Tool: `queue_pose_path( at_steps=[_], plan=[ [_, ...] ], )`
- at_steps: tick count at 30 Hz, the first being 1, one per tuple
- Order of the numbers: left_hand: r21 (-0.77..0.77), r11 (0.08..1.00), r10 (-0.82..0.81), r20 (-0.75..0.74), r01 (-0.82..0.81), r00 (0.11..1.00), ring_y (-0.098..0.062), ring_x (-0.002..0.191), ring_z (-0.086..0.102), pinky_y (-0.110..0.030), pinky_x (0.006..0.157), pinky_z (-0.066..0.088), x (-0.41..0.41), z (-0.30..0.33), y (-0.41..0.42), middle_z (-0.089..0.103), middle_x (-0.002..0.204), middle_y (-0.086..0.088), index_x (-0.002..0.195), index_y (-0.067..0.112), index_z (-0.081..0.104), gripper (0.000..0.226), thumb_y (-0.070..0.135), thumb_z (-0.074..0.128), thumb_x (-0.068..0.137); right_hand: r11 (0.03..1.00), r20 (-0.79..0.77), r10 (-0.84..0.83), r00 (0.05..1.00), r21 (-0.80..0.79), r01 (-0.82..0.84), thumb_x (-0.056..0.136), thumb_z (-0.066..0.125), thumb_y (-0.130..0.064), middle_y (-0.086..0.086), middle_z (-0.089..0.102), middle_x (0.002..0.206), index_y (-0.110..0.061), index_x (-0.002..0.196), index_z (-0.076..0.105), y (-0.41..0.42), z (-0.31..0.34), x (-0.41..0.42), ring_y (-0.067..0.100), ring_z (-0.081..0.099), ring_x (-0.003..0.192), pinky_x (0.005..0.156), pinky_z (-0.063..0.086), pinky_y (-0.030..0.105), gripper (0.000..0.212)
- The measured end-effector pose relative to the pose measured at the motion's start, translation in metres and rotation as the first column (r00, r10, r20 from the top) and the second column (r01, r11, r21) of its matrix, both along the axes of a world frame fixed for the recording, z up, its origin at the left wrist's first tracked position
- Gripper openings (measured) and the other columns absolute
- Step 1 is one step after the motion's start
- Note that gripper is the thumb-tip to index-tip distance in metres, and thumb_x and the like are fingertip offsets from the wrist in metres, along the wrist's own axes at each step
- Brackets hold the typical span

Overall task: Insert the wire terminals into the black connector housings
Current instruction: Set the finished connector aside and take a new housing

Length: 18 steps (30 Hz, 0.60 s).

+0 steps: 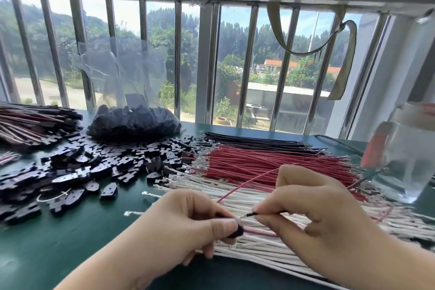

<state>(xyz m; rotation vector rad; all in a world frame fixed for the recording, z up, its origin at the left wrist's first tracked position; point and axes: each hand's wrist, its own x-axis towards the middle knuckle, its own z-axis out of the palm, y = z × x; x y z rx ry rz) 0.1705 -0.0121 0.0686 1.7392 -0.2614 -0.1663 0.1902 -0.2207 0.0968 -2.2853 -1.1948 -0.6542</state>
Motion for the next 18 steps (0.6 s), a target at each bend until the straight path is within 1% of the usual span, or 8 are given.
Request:
queue_pose_path(
  at_steps=[2, 5, 7, 9, 12, 14, 16, 18],
  plan=[
    [-0.016, 1.0, 0.003, 0.001, -0.003, 1.0, -0.006, 0.038, 0.051, -0.016, 0.035, 0.035, -0.0012, 0.0, -0.0011, 0.07, 0.058, 0.0, 0.076, 0.022, 0.077, 0.025, 0.043, 0.081, 0.062, 1.0, -0.003, 0.003, 1.0, 0.016, -0.003, 0.079, 0.064, -0.035, -0.017, 0.046, 0.073, -0.031, 0.079, 0.066, 0.0009, 0.0023, 0.0012, 0.004, 0.048, 0.061, 0.05, 0.041, 0.023, 0.005],
    [-0.123, 0.991, 0.048, -0.01, -0.049, 0.999, -0.008, 0.037, 0.048, -0.017, 0.034, 0.035, -0.0009, 0.0022, 0.0009, 0.068, 0.056, -0.002, 0.077, 0.017, 0.077, 0.031, 0.041, 0.084, 0.058, 0.997, -0.134, 0.002, 0.991, 0.079, 0.009, 0.074, 0.069, -0.029, -0.016, 0.052, 0.073, -0.031, 0.073, 0.066, 0.0004, 0.0033, 0.0026, 0.005, 0.054, 0.066, 0.057, 0.04, 0.012, 0.004],
    [-0.115, 0.993, 0.039, 0.007, -0.038, 0.999, -0.012, 0.041, 0.05, -0.018, 0.036, 0.036, -0.0007, 0.0026, 0.0018, 0.069, 0.059, -0.004, 0.079, 0.018, 0.078, 0.032, 0.041, 0.085, 0.058, 0.997, -0.211, -0.002, 0.977, 0.081, 0.019, 0.073, 0.068, -0.031, -0.016, 0.056, 0.076, -0.033, 0.073, 0.067, -0.001, 0.0022, 0.0031, 0.006, 0.057, 0.071, 0.061, 0.041, 0.012, 0.002],
    [-0.086, 0.995, 0.051, 0.026, -0.048, 0.998, -0.014, 0.04, 0.048, -0.017, 0.036, 0.034, 0.0003, 0.0024, 0.001, 0.067, 0.056, -0.006, 0.08, 0.021, 0.078, 0.037, 0.046, 0.085, 0.054, 0.997, -0.225, -0.033, 0.974, 0.055, 0.046, 0.073, 0.064, -0.04, -0.019, 0.059, 0.08, -0.037, 0.075, 0.067, -0.0014, 0.0027, 0.0025, 0.005, 0.059, 0.078, 0.065, 0.043, 0.015, 0.005],
    [-0.079, 0.995, 0.071, 0.041, -0.068, 0.997, -0.01, 0.032, 0.047, -0.016, 0.033, 0.035, 0.0029, 0.0024, 0.0021, 0.066, 0.051, -0.006, 0.076, 0.023, 0.078, 0.036, 0.042, 0.089, 0.047, 0.996, -0.181, -0.083, 0.98, 0.026, 0.089, 0.07, 0.056, -0.058, -0.026, 0.061, 0.081, -0.043, 0.077, 0.068, 0.0, 0.0048, 0.002, 0.002, 0.059, 0.083, 0.067, 0.046, 0.023, 0.02],
    [-0.116, 0.993, 0.04, 0.051, -0.034, 0.998, -0.011, 0.042, 0.059, -0.015, 0.041, 0.044, 0.0035, 0.0018, 0.0042, 0.071, 0.06, -0.009, 0.076, 0.019, 0.079, 0.045, 0.04, 0.093, 0.039, 0.995, -0.156, -0.092, 0.983, 0.029, 0.098, 0.068, 0.056, -0.062, -0.026, 0.06, 0.08, -0.046, 0.077, 0.068, 0.0015, 0.0037, 0.0034, 0.002, 0.059, 0.082, 0.067, 0.046, 0.02, 0.021],
    [-0.191, 0.981, -0.012, 0.047, 0.021, 0.999, -0.019, 0.066, 0.072, -0.016, 0.059, 0.052, 0.0059, 0.0009, 0.0069, 0.075, 0.077, -0.012, 0.079, 0.013, 0.079, 0.049, 0.033, 0.094, 0.037, 0.995, -0.182, -0.057, 0.982, 0.074, 0.072, 0.067, 0.059, -0.062, -0.023, 0.061, 0.08, -0.047, 0.074, 0.069, 0.0011, 0.0035, 0.0069, 0.003, 0.06, 0.081, 0.065, 0.048, 0.017, 0.019],
    [-0.227, 0.973, -0.043, 0.043, 0.052, 0.998, -0.024, 0.079, 0.073, -0.019, 0.067, 0.054, 0.0066, 0.0034, 0.0073, 0.075, 0.085, -0.014, 0.081, 0.01, 0.078, 0.049, 0.028, 0.094, 0.039, 0.994, -0.225, -0.027, 0.974, 0.099, 0.051, 0.064, 0.061, -0.062, -0.022, 0.062, 0.08, -0.046, 0.072, 0.069, 0.0008, 0.0033, 0.008, 0.003, 0.061, 0.081, 0.066, 0.048, 0.014, 0.019]
  ],
)
